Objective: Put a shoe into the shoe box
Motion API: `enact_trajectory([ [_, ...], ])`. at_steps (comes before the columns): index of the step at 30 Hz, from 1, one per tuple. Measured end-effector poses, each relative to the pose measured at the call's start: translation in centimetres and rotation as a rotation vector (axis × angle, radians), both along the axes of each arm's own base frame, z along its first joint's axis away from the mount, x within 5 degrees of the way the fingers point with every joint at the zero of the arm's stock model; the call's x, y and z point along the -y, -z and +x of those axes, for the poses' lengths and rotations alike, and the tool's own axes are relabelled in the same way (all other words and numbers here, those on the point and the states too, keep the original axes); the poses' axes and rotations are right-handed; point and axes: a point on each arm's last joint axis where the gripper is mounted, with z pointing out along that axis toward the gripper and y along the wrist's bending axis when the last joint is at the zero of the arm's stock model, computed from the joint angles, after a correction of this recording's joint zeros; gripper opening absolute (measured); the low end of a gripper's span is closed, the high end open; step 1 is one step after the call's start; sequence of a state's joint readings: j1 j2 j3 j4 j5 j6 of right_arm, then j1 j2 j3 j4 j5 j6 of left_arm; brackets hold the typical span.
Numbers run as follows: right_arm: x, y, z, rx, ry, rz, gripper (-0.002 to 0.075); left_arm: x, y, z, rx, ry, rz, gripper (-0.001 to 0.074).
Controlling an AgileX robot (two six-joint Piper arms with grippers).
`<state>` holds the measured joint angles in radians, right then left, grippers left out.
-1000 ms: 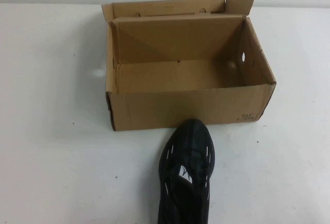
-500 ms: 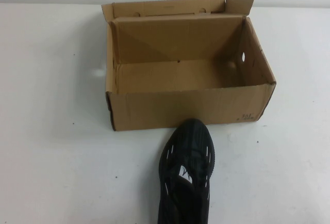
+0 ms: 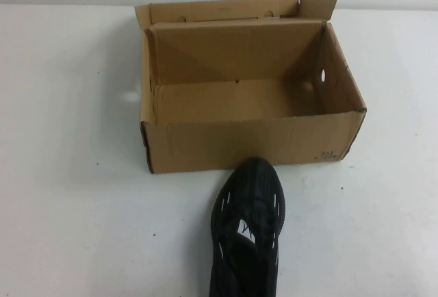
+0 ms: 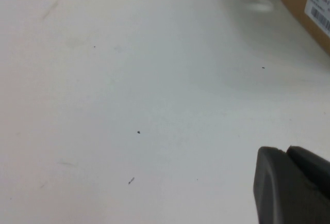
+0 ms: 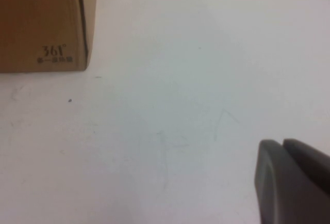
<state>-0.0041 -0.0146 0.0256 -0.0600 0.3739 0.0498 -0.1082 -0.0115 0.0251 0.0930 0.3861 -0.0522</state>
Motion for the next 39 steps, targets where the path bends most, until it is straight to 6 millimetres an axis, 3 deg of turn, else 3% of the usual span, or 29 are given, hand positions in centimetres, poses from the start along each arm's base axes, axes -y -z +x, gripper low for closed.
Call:
enact_trajectory([
  [6,0.0,-1.4,0.3,0.154,-0.002,-0.001,-0.0016,0.1,-1.2,0.3,0.136,0.013,-0.008,-0.0001],
  [17,-0.1,-6.6,-0.5,0.740,-0.007,-0.004,-0.0016,0.6,-5.8,-0.1,0.646,0.063,-0.056,-0.0001],
  [26,-0.1,-7.5,-1.0,0.858,-0.009,-0.004,-0.0017,0.6,-6.6,-0.5,0.741,0.074,-0.089,-0.0001],
  [35,-0.1,-10.5,-3.9,1.310,-0.033,0.047,-0.0016,0.7,-10.0,-3.2,1.186,0.182,-0.318,-0.0001],
  [39,-0.1,-12.9,-5.2,1.421,-0.055,0.088,-0.0016,0.6,-11.5,-4.2,1.277,0.231,-0.402,-0.0001],
])
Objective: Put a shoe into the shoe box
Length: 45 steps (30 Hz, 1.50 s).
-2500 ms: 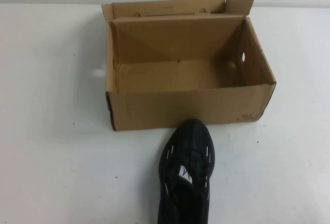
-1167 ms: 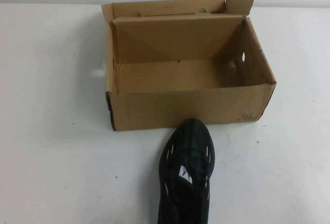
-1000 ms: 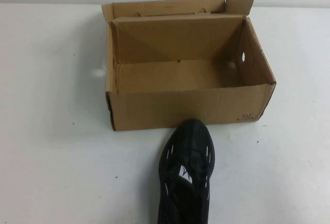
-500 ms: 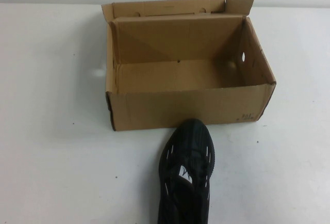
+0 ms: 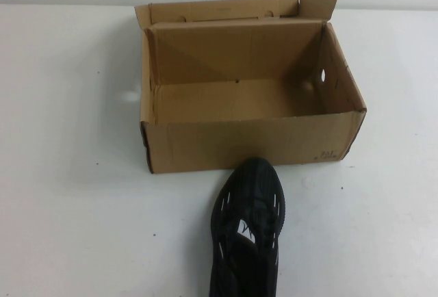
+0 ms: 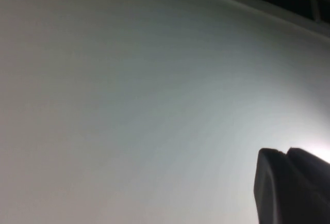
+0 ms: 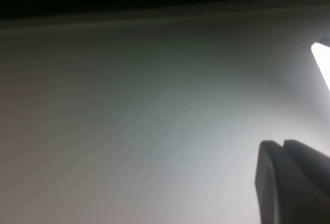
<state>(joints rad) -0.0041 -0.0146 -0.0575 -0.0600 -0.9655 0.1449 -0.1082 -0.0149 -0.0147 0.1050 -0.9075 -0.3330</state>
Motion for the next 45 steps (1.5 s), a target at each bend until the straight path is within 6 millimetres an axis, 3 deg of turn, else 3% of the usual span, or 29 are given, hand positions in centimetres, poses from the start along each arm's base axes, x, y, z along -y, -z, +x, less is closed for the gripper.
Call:
enact_trajectory([
  [7,0.0,-5.7,-2.4,0.029,-0.123,0.055,-0.0016,-0.3,-6.1,-1.7,-0.082,-0.022,0.003,-0.0001],
  [13,0.0,-8.8,-3.4,-0.198,-0.188,0.120,-0.0016,-0.5,-10.7,-2.6,-0.170,-0.094,0.060,-0.0001],
  [16,0.1,-9.5,-2.8,-0.341,-0.191,0.146,-0.0016,-0.6,-11.6,-1.2,-0.322,-0.124,0.074,-0.0001],
  [21,0.0,-8.2,0.9,-0.712,-0.216,0.229,-0.0016,-0.8,-10.0,2.9,-0.716,-0.169,0.101,-0.0001],
  [26,-0.1,-5.9,3.0,-1.031,-0.095,0.120,-0.0016,-1.1,-6.9,5.3,-1.080,-0.227,0.141,-0.0001],
  [37,-1.1,-3.3,3.8,-1.349,-0.195,0.098,-0.0016,-0.8,-4.6,5.7,-1.292,-0.163,0.094,-0.0001],
  [42,-2.6,-4.9,4.8,-1.405,-0.310,-0.162,-0.0016,-0.8,-3.9,5.4,-1.367,-0.166,0.127,-0.0001],
  [45,-3.5,-6.0,6.4,-1.489,-0.379,-0.276,-0.0016,-0.8,-3.4,5.3,-1.418,-0.170,0.157,-0.0001],
])
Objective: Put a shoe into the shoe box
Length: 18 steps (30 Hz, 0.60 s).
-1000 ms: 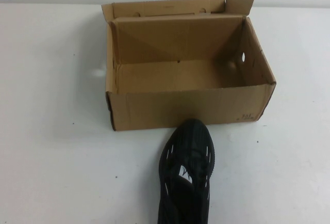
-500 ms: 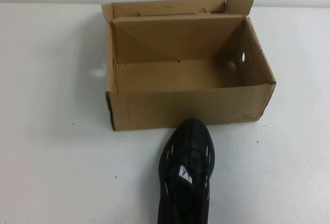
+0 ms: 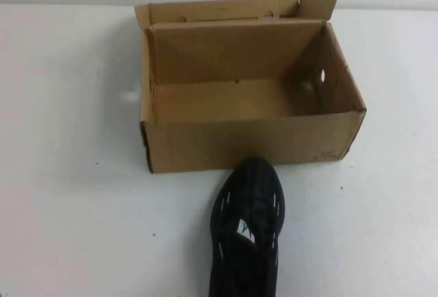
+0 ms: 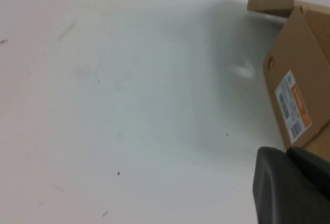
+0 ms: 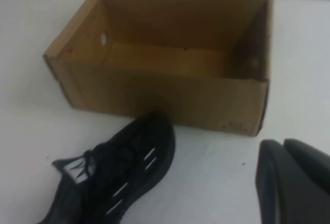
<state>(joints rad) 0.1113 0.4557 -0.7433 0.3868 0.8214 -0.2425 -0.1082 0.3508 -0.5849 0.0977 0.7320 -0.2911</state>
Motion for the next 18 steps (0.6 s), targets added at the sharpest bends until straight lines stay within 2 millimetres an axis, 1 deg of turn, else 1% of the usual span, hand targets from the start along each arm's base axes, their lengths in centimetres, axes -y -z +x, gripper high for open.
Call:
enact_trajectory([
  [5,-2.1,-1.0,3.0,-0.122,-0.229,-0.071,-0.0016,0.0,0.6,-0.3,-0.068,0.000,0.011,-0.0001],
  [8,-3.8,-0.9,4.8,-0.187,-0.369,-0.118,-0.0016,-0.1,0.7,-0.3,-0.083,-0.001,0.014,-0.0001],
  [11,-5.3,-0.4,6.4,-0.251,-0.468,-0.174,-0.0014,-0.1,0.8,-0.4,-0.096,-0.001,0.016,-0.0001],
  [13,-6.5,0.3,7.4,-0.290,-0.525,-0.227,-0.0008,-0.1,0.9,-0.4,-0.107,-0.001,0.017,-0.0001],
  [18,-9.4,1.9,8.7,-0.316,-0.639,-0.359,0.0024,-0.1,0.9,-0.5,-0.112,-0.001,0.019,-0.0001],
])
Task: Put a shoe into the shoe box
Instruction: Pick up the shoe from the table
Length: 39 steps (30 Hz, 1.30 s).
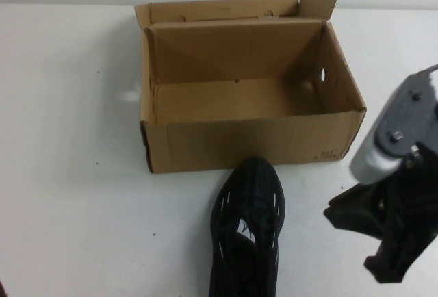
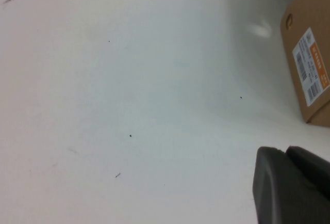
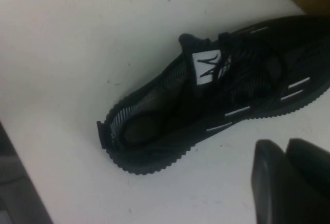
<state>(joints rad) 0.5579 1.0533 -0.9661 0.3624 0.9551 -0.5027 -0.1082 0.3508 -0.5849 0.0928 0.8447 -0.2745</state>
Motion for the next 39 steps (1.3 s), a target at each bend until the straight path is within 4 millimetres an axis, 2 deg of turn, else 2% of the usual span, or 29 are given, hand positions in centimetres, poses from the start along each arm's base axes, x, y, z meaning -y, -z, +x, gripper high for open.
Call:
enact_trajectory([
  [5,-2.8,1.9,0.7,0.045,-0.107,-0.101,0.0101,0.0,0.0,0.0,-0.002,0.000,0.001,-0.0001],
  [13,-5.8,4.2,2.5,0.095,-0.152,-0.149,0.0439,0.0,0.0,0.0,-0.006,-0.001,0.003,-0.0001],
  [17,-6.7,5.6,3.4,0.061,-0.155,-0.178,0.0499,0.0,0.1,0.0,-0.008,-0.001,0.003,-0.0001],
  [30,-9.0,9.1,5.4,0.011,-0.159,-0.226,0.0513,0.0,0.2,-0.1,-0.023,-0.002,0.004,-0.0001],
  [34,-9.5,10.0,6.0,0.023,-0.152,-0.231,0.0497,0.0,0.2,-0.1,-0.028,-0.003,0.005,-0.0001],
  [37,-9.7,10.8,6.6,0.054,-0.157,-0.253,0.0402,0.0,0.3,-0.2,-0.032,-0.002,0.006,-0.0001],
  [39,-9.8,11.2,6.9,0.073,-0.165,-0.270,0.0260,-0.1,0.3,-0.2,-0.038,0.001,0.013,-0.0001],
])
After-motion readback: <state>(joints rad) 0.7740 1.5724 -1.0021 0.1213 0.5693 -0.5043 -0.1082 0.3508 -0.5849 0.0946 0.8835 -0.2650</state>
